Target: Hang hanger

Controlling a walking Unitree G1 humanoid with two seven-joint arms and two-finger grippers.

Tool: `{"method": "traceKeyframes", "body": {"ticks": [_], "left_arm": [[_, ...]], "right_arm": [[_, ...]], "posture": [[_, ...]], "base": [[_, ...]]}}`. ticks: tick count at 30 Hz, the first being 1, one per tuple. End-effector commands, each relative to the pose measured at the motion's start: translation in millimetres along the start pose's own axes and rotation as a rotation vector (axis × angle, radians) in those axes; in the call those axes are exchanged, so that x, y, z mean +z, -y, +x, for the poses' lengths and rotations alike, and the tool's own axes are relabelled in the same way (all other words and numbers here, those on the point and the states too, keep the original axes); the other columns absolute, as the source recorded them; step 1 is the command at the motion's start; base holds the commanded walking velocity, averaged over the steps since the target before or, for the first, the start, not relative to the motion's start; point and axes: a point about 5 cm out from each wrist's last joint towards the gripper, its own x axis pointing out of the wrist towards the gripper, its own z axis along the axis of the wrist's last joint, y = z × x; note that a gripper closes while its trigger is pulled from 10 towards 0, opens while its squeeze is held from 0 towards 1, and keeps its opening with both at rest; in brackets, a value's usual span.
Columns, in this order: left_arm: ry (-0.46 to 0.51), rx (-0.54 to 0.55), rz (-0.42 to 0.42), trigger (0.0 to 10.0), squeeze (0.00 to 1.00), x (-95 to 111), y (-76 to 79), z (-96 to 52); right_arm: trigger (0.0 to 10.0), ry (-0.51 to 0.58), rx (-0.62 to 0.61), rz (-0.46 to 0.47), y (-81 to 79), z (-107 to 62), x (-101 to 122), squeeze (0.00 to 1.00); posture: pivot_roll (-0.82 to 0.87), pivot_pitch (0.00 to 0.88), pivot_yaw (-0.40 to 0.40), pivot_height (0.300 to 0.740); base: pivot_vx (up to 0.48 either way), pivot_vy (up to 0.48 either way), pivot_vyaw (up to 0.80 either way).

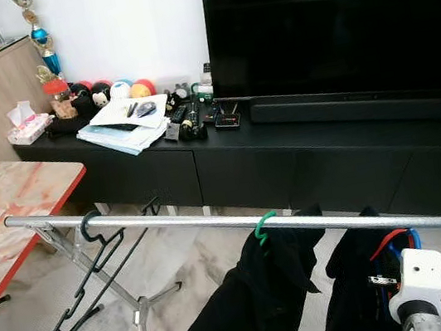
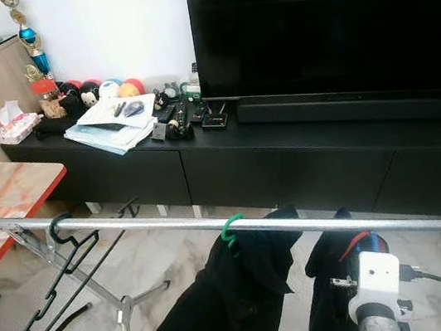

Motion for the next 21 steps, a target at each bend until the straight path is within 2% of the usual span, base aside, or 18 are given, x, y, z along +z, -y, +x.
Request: {"method": "traceKeyframes", "body": {"ticks": [1, 21], "left_arm": [[-0.030, 0.004, -0.009, 10.0, 0.00, -6.5, -0.8, -1.2], [-0.038, 0.023, -0.011, 10.0, 0.00, -11.5, -1.5, -2.7]], "right_arm": [[10.0, 0.012, -0.010, 0.017, 0.3, 2.9, 5.0, 0.00], [10.0, 0.015, 0.011, 0.010, -2.6, 4.0, 6.0, 0.00]], "posture": [[0.09, 0.015, -0.005, 0.740], [0.09, 0.015, -0.008, 0.740]], "base": [[0.000, 0.000, 0.00], [0.000, 0.000, 0.00]]}}
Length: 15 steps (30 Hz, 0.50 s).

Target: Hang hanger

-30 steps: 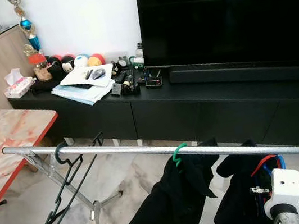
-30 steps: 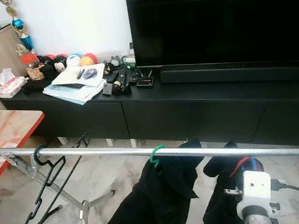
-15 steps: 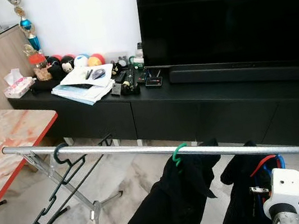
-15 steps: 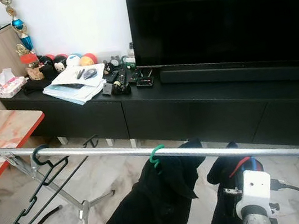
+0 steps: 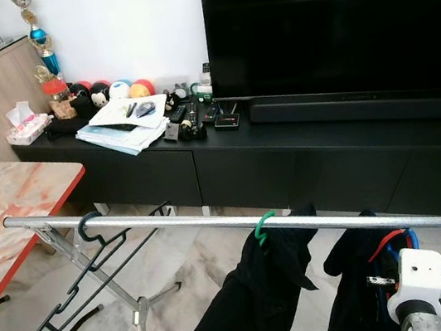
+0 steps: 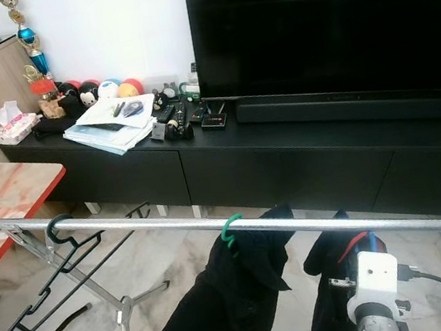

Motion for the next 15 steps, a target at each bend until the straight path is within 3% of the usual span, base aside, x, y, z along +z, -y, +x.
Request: {"method": "traceKeyframes", "body": {"ticks": [1, 11, 15], "left_arm": [[-0.019, 0.003, -0.002, 10.0, 0.00, -6.6, -2.1, -1.8], [-0.019, 0.000, -0.005, 10.0, 0.00, -5.8, -0.3, -1.3], [-0.018, -0.005, -0.007, 10.0, 0.00, -5.8, 4.4, -0.5]], "right_arm": [[10.0, 0.027, 0.004, 0.007, -1.0, 2.8, 6.9, 0.00], [10.0, 0.008, -0.004, 0.021, 0.3, 3.2, 5.2, 0.00], [10.0, 0.005, 0.002, 0.031, -1.0, 3.9, 5.1, 0.00]], "posture": [[0.09, 0.015, -0.008, 0.740], [0.09, 0.014, -0.010, 0.740], [0.09, 0.013, -0.011, 0.740]], "base": [[0.000, 0.000, 0.00], [0.000, 0.000, 0.00], [0.000, 0.000, -0.68]]}}
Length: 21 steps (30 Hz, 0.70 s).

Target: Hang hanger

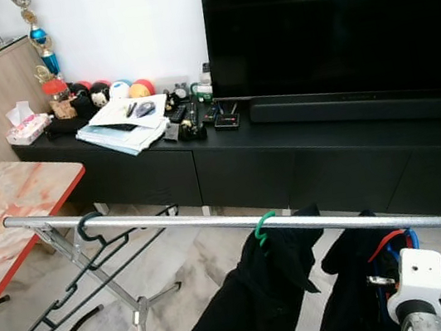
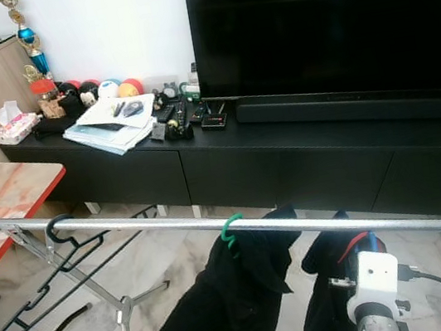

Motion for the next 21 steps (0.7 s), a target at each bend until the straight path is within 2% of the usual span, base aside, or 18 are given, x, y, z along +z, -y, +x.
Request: {"method": "traceKeyframes", "body": {"ticks": [1, 3, 11, 21], "left_arm": [[-0.011, -0.003, 0.004, 10.0, 0.00, -2.9, 2.3, -0.2], [-0.011, -0.003, 0.003, 10.0, 0.00, -3.0, 3.0, 0.0], [-0.011, -0.005, 0.001, 10.0, 0.00, -2.8, 4.3, 0.2], [-0.010, 0.002, -0.003, 10.0, 0.00, -2.7, -3.4, -1.1]], "right_arm": [[10.0, 0.002, -0.009, 0.013, 1.8, 1.7, 2.4, 0.00], [10.0, 0.003, -0.007, 0.014, 1.4, 1.7, 2.5, 0.00], [10.0, 0.010, 0.001, 0.006, -0.2, 1.0, 2.8, 0.00], [10.0, 0.006, 0.005, 0.009, -1.0, 1.5, 2.5, 0.00]], "posture": [[0.09, 0.013, -0.011, 0.740], [0.09, 0.013, -0.012, 0.740], [0.09, 0.012, -0.013, 0.740], [0.09, 0.009, -0.014, 0.740]], "base": [[0.000, 0.000, -0.80], [0.000, 0.000, -0.80], [0.000, 0.000, 0.00], [-0.025, 0.000, 0.00]]}}
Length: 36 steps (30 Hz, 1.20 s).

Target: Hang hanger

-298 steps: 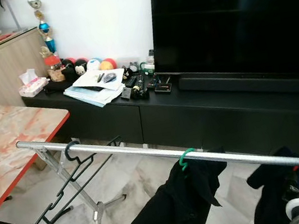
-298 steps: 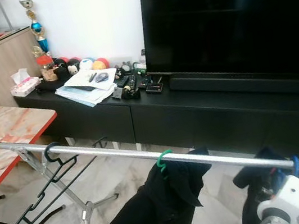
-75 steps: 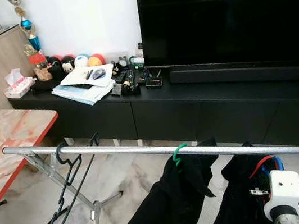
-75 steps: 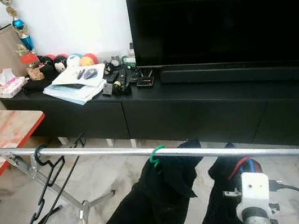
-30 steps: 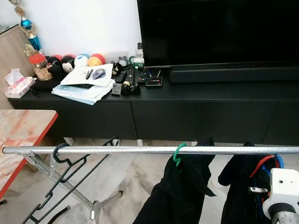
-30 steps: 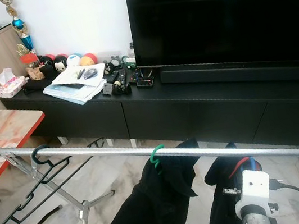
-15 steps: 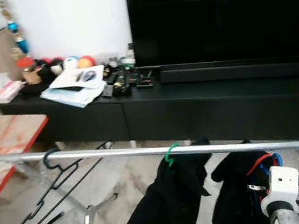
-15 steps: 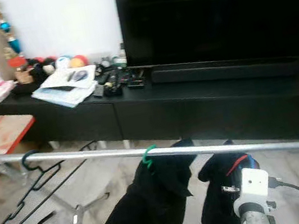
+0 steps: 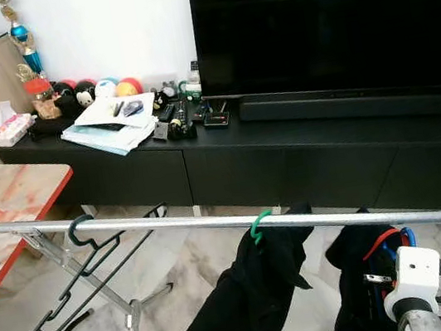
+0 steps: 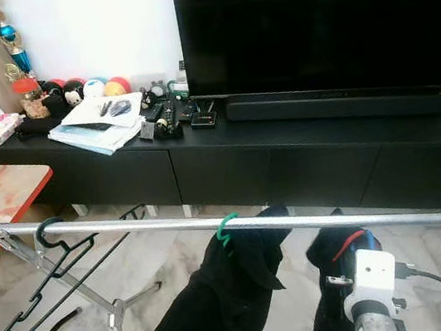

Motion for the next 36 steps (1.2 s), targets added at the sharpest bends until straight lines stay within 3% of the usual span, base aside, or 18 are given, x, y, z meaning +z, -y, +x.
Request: {"method": "traceKeyframes", "body": {"ticks": [1, 10, 20, 36], "left_arm": [[-0.018, 0.005, 0.001, 10.0, 0.00, -5, -3.9, -1.8], [-0.025, 0.006, 0.001, 10.0, 0.00, -7, -3.3, -2.0], [-0.027, -0.003, 0.001, 10.0, 0.00, -6, 5.5, 0.0], [-0.019, 0.002, -0.002, 10.0, 0.00, -7, -3.6, -2.4]], "right_arm": [[10.0, 0.012, -0.001, 0.000, -0.6, 2.0, 4, 0.00], [10.0, 0.007, 0.002, 0.009, -2.0, 3.0, 3, 0.00], [10.0, 0.007, 0.014, 0.007, -4.2, 3.1, 4, 0.00], [10.0, -0.002, 0.015, 0.002, -4.5, 2.6, 1, 0.00]], "posture": [[0.09, 0.009, -0.014, 0.740], [0.10, 0.000, -0.014, 0.740], [0.10, 0.000, -0.014, 0.740], [0.10, 0.007, -0.010, 0.740]], "base": [[-0.247, 0.000, 0.00], [-0.265, 0.000, 0.00], [-0.267, 0.000, -0.56], [-0.265, 0.000, 0.00]]}}
